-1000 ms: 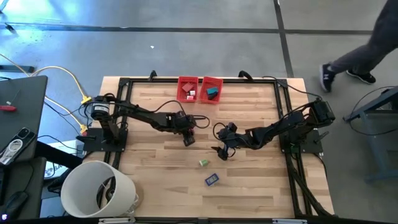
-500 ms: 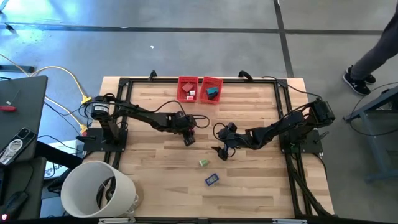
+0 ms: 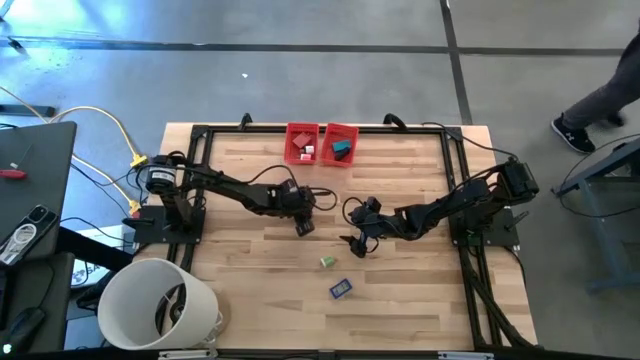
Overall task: Pick & Place Office items
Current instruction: Put the pink charger adapter into the left red basket
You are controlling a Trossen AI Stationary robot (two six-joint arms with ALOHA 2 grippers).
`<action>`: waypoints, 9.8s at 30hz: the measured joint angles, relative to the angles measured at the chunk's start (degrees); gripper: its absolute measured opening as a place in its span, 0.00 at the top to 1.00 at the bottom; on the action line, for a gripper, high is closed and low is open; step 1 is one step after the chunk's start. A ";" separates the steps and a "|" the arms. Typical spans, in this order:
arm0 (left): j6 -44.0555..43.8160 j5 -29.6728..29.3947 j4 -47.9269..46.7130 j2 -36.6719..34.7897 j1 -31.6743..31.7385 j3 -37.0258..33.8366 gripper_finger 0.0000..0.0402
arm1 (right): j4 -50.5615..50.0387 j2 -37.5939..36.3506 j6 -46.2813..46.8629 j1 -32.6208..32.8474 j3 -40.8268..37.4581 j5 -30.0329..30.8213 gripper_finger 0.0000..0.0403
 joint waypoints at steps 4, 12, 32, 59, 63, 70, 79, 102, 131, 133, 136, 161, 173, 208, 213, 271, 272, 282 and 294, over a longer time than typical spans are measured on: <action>1.18 -2.23 -1.54 -1.90 -1.01 -0.32 0.64 | -0.01 0.00 0.00 0.00 0.00 0.00 0.08; 1.24 -5.02 -2.42 -4.41 -1.43 -0.18 0.64 | -0.07 0.00 0.00 0.02 0.00 0.00 0.08; 1.92 -5.35 -3.56 -4.63 -1.44 -0.01 0.64 | 0.77 4.12 -0.17 0.00 0.03 1.44 0.08; 6.95 -6.57 0.97 -13.54 -7.82 0.32 0.64 | 16.61 6.08 -10.40 0.92 0.02 -0.97 0.08; 8.56 -6.16 4.04 -14.08 -9.52 0.32 0.64 | 19.59 6.08 -12.14 0.87 0.02 0.40 0.08; 12.92 -5.20 10.08 -14.36 -12.06 0.30 0.64 | 22.45 6.08 -13.61 0.90 0.02 0.55 0.08; 22.72 -5.51 13.36 -16.07 -14.75 0.23 0.64 | 22.53 5.75 -12.24 1.57 0.02 -0.31 0.08; 35.60 -20.03 8.54 -18.77 -20.00 0.28 0.64 | 19.06 -5.97 7.55 -1.28 0.04 -16.20 0.08; 38.64 -25.69 11.78 -15.94 -20.06 0.23 0.64 | 26.20 -5.92 14.83 -3.55 0.02 -11.39 0.08; 38.82 -26.87 12.52 -14.58 -19.92 0.84 0.64 | 26.06 -5.92 14.86 -4.11 0.02 -10.60 0.08; 38.59 -29.29 12.36 -12.73 -19.65 2.13 0.64 | 25.34 -5.92 15.12 -4.64 0.02 -9.22 0.08; 40.46 -20.74 11.86 -5.59 -15.33 10.72 0.64 | 24.29 -5.88 15.30 -6.05 0.02 -6.07 0.08; 41.82 -21.99 11.99 -4.81 -15.19 12.36 0.64 | 21.90 -5.88 15.33 -6.05 0.02 -6.10 0.19; 41.41 -23.28 12.49 -4.79 -15.19 12.34 0.55 | 20.73 -5.90 10.25 -6.47 0.07 -11.52 0.64; 41.38 -23.30 12.56 -4.79 -15.19 12.34 0.55 | 20.70 -5.90 10.25 -6.44 0.07 -11.52 0.64; 10.53 0.07 -2.18 -14.27 -11.33 12.32 0.27 | -0.31 -17.94 0.62 2.22 -0.07 13.12 0.64; 9.38 4.33 -1.76 -14.29 -10.16 12.34 0.27 | -0.05 -18.62 -0.16 3.15 -0.06 14.28 0.64; 1.47 28.50 9.43 -12.34 -1.13 12.31 0.27 | 3.91 -20.04 -10.81 10.91 0.02 23.04 0.64; -13.82 40.41 25.44 -8.30 0.86 12.22 0.27 | 10.72 -19.98 -26.30 15.44 0.02 27.02 0.64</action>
